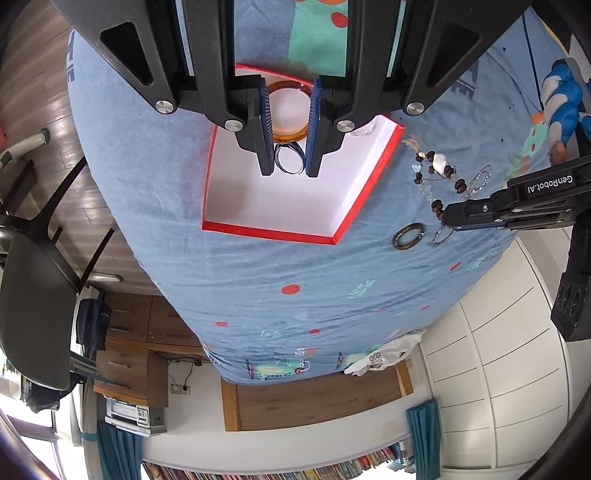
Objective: Organize jewelry
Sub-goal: 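Carry silver ring in right gripper and beaded bracelet in left gripper into box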
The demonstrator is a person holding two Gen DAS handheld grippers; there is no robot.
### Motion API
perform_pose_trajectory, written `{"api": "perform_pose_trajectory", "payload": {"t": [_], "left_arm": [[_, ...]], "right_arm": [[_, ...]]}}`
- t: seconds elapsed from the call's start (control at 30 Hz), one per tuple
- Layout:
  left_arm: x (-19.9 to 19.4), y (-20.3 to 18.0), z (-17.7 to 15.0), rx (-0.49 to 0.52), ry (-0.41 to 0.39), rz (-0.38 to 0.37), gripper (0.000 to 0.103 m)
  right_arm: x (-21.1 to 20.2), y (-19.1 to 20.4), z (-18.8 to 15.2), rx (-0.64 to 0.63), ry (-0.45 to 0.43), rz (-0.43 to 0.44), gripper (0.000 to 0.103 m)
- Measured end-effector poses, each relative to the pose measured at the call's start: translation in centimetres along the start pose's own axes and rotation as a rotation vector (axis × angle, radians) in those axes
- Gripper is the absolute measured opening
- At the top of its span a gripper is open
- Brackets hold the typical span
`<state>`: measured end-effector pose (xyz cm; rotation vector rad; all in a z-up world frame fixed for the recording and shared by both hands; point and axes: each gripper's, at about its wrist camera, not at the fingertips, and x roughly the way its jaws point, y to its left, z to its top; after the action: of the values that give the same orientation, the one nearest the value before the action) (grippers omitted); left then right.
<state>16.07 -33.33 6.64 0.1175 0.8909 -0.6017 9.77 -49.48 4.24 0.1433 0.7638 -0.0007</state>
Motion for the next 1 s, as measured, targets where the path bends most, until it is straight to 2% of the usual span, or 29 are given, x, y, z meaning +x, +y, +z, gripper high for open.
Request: {"api": "perform_pose_trajectory", "payload": {"t": [0.33,0.5,0.83,1.0], "left_arm": [[8.5,-0.3,2.1,0.011,0.073,0.048,0.010],[12.0,0.5,1.2,-0.009,0.127,0.052,0.010],[15.8,0.9,-2.0,-0.014,0.214,0.051,0.011],[16.2,0.9,-2.6,-0.019,0.217,0.044,0.013]], "right_arm": [[7.3,-2.6,0.1,0.042,0.091,0.015,0.016],[10.4,-3.2,-0.3,0.039,0.155,0.009,0.016],[13.0,-4.2,-1.5,0.001,0.234,-0.019,0.017],[13.3,-3.9,-1.7,-0.046,0.242,-0.035,0.017]]}}
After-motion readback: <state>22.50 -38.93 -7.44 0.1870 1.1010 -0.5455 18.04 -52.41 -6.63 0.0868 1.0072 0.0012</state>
